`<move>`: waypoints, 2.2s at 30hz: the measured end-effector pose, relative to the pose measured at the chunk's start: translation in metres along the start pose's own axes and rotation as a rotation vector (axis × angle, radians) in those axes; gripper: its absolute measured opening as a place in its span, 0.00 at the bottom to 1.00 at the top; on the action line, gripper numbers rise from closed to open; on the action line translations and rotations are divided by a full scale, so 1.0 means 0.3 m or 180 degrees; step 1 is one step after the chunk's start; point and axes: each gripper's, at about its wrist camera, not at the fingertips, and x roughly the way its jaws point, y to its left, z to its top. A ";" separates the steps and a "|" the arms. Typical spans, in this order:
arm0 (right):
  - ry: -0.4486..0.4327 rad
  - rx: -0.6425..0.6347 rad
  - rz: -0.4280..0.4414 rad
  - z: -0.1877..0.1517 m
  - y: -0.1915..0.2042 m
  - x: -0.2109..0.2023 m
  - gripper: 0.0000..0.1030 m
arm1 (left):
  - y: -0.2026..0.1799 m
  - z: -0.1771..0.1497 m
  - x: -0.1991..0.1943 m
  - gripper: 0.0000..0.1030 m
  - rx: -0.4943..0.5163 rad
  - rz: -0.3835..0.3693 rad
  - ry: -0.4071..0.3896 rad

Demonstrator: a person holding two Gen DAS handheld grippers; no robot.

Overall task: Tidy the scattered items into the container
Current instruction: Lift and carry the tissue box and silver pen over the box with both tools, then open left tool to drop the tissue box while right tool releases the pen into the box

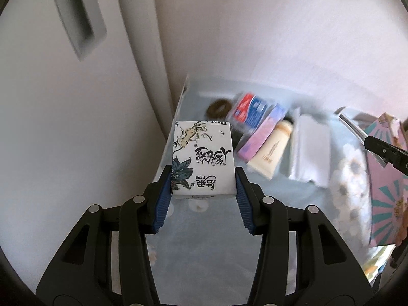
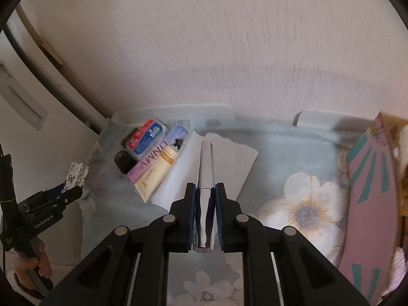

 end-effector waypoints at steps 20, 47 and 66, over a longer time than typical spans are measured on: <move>-0.0432 0.0620 -0.0705 -0.216 -0.398 -0.647 0.13 | -0.953 0.127 -0.194 0.42 0.1326 -0.1295 -0.0216; -0.0069 0.0968 -0.0767 -0.445 -0.721 -0.568 0.13 | -1.552 -0.146 0.011 0.82 0.2192 -0.1204 0.0354; -0.0335 0.0855 -0.0731 -0.441 -0.648 -0.646 0.47 | -1.435 -0.112 -0.113 0.99 0.1995 -0.1173 0.0174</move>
